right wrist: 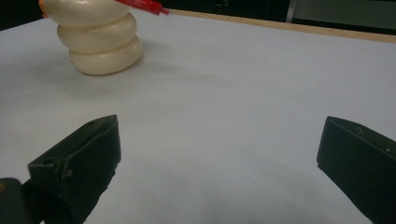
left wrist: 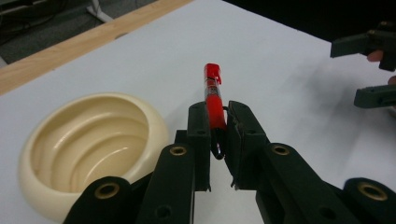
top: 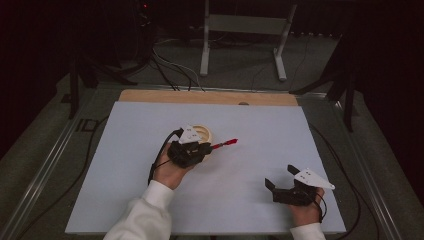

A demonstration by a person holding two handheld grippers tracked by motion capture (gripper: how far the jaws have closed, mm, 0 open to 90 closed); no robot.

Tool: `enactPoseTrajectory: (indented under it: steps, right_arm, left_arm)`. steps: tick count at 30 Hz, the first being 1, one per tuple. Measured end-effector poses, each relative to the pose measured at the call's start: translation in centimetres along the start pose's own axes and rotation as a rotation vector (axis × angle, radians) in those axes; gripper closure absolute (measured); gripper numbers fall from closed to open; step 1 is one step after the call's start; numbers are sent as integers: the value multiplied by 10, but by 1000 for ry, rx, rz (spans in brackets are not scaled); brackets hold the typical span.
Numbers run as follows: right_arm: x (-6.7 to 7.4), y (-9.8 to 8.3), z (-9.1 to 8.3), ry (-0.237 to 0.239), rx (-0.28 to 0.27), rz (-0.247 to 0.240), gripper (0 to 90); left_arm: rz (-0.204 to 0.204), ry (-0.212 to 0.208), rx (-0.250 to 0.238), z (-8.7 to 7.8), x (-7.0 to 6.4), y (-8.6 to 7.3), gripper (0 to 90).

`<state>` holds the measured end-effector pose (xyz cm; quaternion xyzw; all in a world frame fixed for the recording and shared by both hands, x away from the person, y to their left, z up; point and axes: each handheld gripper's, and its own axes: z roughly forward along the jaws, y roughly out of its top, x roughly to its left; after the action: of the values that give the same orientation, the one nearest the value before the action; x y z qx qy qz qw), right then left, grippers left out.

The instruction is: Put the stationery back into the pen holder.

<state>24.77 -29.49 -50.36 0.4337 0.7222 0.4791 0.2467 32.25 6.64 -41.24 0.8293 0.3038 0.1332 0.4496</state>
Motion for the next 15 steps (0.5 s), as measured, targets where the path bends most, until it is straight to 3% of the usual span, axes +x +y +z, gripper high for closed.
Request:
enactPoseTrajectory:
  steps: [15]
  right_arm:
    - [0,0,0,1,1,-1,4]
  left_arm:
    - [-32,51,-51,-28,21,14,812]
